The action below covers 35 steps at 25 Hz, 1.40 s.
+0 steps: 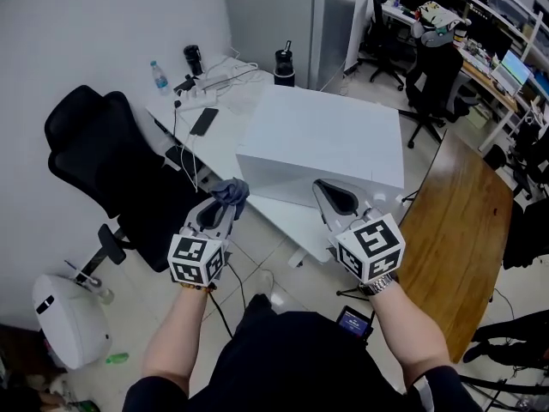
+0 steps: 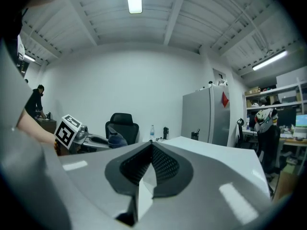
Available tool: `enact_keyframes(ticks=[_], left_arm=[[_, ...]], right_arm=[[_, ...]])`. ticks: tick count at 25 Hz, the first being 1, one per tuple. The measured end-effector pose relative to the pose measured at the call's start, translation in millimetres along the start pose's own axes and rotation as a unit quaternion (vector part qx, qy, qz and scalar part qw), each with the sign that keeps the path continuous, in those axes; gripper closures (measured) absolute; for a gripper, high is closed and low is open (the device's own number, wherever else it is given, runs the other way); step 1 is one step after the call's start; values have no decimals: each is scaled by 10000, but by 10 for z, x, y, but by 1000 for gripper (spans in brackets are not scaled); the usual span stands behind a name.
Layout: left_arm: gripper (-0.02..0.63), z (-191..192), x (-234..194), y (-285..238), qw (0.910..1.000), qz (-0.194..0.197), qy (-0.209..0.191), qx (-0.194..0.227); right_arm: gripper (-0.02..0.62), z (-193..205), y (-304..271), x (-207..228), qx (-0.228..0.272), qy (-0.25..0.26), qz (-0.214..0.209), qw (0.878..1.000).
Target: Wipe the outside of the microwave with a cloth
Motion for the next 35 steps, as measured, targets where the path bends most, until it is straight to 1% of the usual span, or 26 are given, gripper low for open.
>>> enact_keyframes(ticks=[6,9,12,16,19,24,29,35], left_arm=[[529,241,-553,-431,9997,-103,-30,-237],[529,387,-783,-641,9993,-80,55,-359],[531,514,-924,-864,9988,97,9,-488],[531,656,-1010,-1151,9968,458,-77,-654],[531,692,-1042,-1349,9948,723,-118,-713],[531,707,-1119,-1645,9911,1039,-242,-797],[531,638,-1202,-1933,9882,1262,-248,-830],[531,633,-1309,-2263,9860,1396,-282,-873]], right_arm=[[594,-172,-607,206,54,-24,198,9998],[594,-251,-858,298,35,0,294,9996],[595,-295,-1062,397,16,0,419,9991],[594,-292,-1292,490,-9,-23,576,9983],[594,-293,-1435,557,-41,-56,676,9977],[594,-258,-1628,651,-95,-146,783,9968],[594,-296,-1768,746,-88,-198,907,9956],[594,-299,-1818,878,-76,-258,1093,9936]])
Point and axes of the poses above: the fingertips, and each gripper's own axes: y backward along the fingers, x to its right, z out of its underside, the point moved 9 cm from there along y, backward along the fingers, and after that the axes turned 7 degrees about -y, right-handed, at the moved point
